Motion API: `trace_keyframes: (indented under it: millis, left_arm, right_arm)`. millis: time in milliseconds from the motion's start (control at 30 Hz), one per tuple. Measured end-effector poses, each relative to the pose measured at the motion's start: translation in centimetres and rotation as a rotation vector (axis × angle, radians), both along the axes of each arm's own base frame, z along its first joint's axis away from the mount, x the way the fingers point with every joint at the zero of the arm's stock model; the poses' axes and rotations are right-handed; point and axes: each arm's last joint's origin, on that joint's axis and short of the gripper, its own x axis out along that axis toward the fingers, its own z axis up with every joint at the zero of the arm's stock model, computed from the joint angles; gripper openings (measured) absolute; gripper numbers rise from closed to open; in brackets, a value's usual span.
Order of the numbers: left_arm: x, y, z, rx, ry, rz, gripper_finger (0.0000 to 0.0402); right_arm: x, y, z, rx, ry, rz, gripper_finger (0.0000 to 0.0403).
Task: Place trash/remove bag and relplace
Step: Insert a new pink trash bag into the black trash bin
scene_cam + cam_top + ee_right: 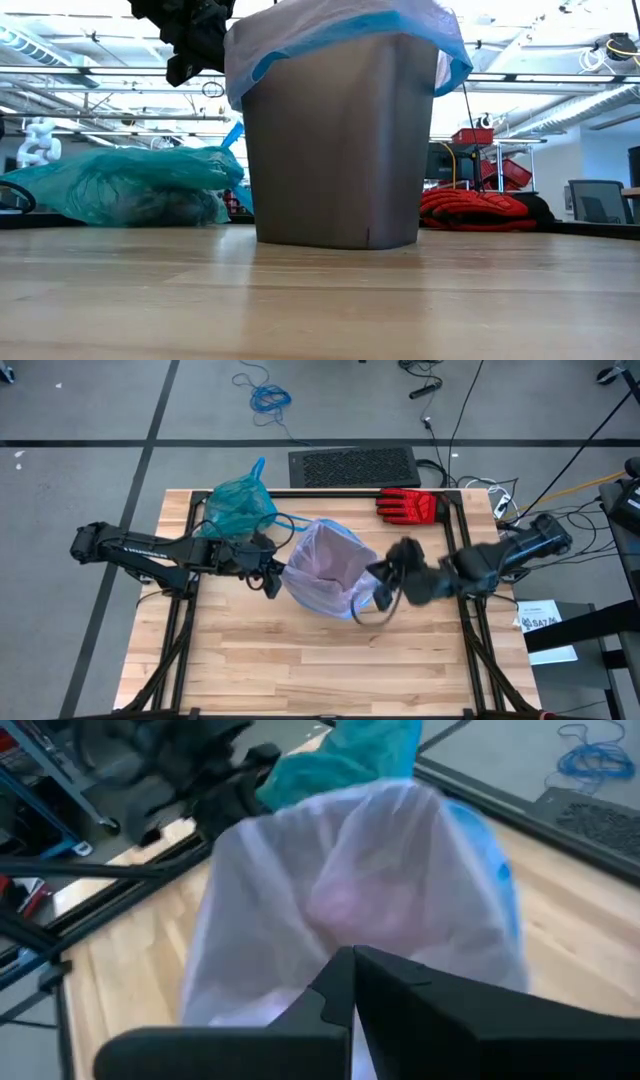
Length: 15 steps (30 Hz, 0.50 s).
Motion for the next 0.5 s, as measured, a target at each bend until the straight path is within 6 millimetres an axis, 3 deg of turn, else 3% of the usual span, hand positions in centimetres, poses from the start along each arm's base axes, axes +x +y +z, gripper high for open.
trace_keyframes:
  millis: [233, 500]
  left_arm:
    - [0.0, 0.0, 0.0, 0.003, 0.002, -0.001, 0.0]
    - [0.0, 0.0, 0.0, -0.001, 0.003, 0.001, 0.0]
  right_arm:
    - [-0.4, 4.0, -3.3, 0.029, 0.056, -0.001, 0.0]
    - [0.5, 5.1, -6.6, 0.031, 0.136, -0.043, 0.0]
